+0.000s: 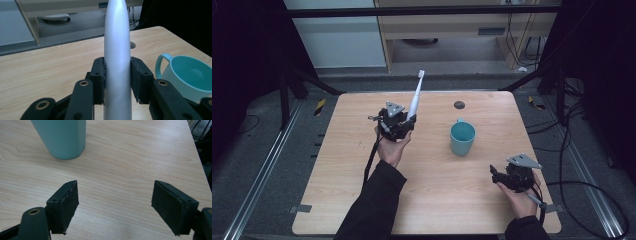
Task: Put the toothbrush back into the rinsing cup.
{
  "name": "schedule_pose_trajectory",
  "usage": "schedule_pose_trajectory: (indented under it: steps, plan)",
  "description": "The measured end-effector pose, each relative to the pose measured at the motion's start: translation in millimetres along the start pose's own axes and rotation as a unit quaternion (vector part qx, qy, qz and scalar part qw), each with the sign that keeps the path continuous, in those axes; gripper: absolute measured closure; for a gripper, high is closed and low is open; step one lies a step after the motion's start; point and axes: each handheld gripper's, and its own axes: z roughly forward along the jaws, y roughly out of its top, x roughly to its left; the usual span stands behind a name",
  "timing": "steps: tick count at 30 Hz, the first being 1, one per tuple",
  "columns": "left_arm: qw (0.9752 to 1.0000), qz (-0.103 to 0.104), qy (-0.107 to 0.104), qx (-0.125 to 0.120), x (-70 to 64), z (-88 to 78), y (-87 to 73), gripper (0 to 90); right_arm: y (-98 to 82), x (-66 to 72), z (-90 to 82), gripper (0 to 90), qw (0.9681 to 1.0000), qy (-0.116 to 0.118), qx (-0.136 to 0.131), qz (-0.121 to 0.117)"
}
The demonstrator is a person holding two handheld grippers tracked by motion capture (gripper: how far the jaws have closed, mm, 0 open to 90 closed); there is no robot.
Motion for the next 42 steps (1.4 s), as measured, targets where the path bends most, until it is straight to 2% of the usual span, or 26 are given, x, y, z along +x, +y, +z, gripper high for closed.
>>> schedule_pose_trajectory:
  steps: [6, 16, 24, 33, 42]
  plan:
    - [0.9994, -0.019, -0.003, -0.031, -9.7, 11.5, 9.1, 66.1, -0.2, -0.3, -0.3, 21.6, 1.0, -0.003, -0.002, -0.002]
    - [0.9983, -0.013, 0.004, -0.056, -32.7, 28.1, 19.1, 66.0, -2.2, -1.9, -0.4, 22.5, 0.9999, -0.001, -0.012, 0.009]
    - [0.9983, -0.009, -0.003, -0.057, -54.5, 43.3, 24.7, 66.0, -1.6, -2.1, -1.1, 21.6, 0.9998, 0.001, -0.014, 0.014]
    - [0.9969, -0.011, -0.018, -0.076, -76.0, 54.0, 28.5, 66.0, -1.6, -1.7, -0.2, 21.4, 0.9998, 0.002, -0.014, 0.016]
    - [0.997, -0.012, -0.026, -0.072, -88.1, 66.8, 27.1, 66.1, -1.6, -3.4, -0.1, 21.3, 0.9997, 0.0, -0.016, 0.016]
